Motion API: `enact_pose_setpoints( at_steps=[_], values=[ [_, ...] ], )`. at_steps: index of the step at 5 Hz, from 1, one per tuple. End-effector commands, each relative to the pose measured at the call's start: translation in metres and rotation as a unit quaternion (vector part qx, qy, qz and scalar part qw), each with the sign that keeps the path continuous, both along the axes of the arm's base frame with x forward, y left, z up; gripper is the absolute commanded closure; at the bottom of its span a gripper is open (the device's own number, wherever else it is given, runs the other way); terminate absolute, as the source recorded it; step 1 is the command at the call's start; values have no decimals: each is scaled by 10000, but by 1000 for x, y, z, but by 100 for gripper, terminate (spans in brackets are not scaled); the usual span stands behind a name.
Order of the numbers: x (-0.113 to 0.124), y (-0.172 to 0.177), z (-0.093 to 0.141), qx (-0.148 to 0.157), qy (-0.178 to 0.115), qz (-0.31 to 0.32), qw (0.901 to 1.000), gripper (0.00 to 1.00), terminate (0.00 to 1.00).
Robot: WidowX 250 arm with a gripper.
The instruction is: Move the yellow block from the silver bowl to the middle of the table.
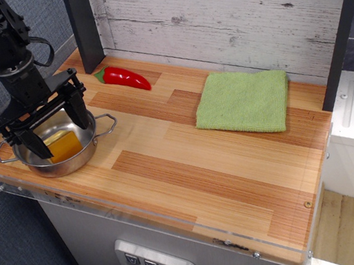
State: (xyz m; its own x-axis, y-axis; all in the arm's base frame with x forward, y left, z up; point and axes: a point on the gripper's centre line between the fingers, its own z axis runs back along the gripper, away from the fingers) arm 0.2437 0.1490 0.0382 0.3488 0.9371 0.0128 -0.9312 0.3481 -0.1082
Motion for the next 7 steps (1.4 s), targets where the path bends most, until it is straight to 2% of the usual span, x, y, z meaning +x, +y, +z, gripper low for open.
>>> enact_pose_setpoints(
  at_steps=[1,3,4,6,7],
  values=[
    [1,6,2,98,60,-12,9999,0,0],
    [-1,8,-9,-42,193,43,9998,0,0],
    [0,8,-9,-34,181,24,9998,100,0],
    [-2,9,-2,-6,203,96,9997,100,0],
    [-4,8,12,89,170,152,9997,100,0]
  ],
)
